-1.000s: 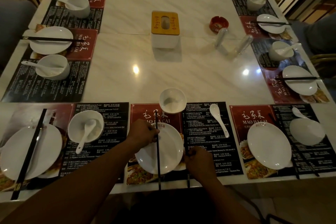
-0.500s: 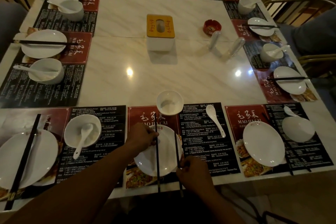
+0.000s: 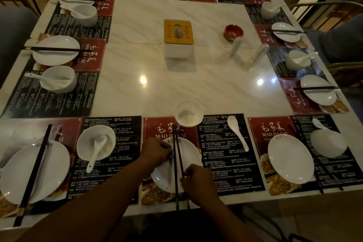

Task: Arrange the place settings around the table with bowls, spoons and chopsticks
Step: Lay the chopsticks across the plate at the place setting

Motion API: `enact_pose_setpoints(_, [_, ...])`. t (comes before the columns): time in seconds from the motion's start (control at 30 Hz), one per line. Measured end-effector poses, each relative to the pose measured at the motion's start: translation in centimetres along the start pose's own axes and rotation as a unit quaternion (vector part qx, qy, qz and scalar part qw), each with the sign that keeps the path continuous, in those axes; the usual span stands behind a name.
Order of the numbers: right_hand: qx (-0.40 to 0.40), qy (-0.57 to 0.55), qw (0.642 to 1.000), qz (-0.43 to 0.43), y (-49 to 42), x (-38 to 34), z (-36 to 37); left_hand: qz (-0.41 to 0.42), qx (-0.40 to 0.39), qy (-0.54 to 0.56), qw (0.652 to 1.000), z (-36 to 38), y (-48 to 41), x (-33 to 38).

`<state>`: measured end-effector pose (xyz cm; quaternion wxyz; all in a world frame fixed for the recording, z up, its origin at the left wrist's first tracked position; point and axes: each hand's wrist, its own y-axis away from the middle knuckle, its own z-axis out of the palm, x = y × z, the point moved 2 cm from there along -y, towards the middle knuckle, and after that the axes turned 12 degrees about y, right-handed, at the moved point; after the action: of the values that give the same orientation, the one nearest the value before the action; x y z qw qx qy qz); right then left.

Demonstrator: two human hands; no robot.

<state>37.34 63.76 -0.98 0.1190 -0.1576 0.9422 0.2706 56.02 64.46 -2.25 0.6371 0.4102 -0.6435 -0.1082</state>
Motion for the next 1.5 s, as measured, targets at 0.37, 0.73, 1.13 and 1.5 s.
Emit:
enact_pose_setpoints(0.37, [-0.034,-0.033,0.998,-0.030,-0.6,-0.4,-0.4,0.004,-0.016,-0.018,1.000,0.3,0.3,0.2])
enact_pose_setpoints(0.73, [-0.036,-0.016,0.998,-0.058,-1.2,-0.6,-0.7,0.007,-0.001,-0.006,1.000,0.3,-0.1,0.1])
enact_pose_setpoints(1.13, [-0.038,-0.011,0.997,-0.066,-1.5,-0.5,-0.6,0.018,0.001,-0.003,1.000,0.3,0.1,0.1])
enact_pose_setpoints(1.5, [0.003,-0.033,0.998,-0.044,-1.7,0.5,-1.0,0.150,0.060,-0.127,0.979,-1.9,-0.2,0.7])
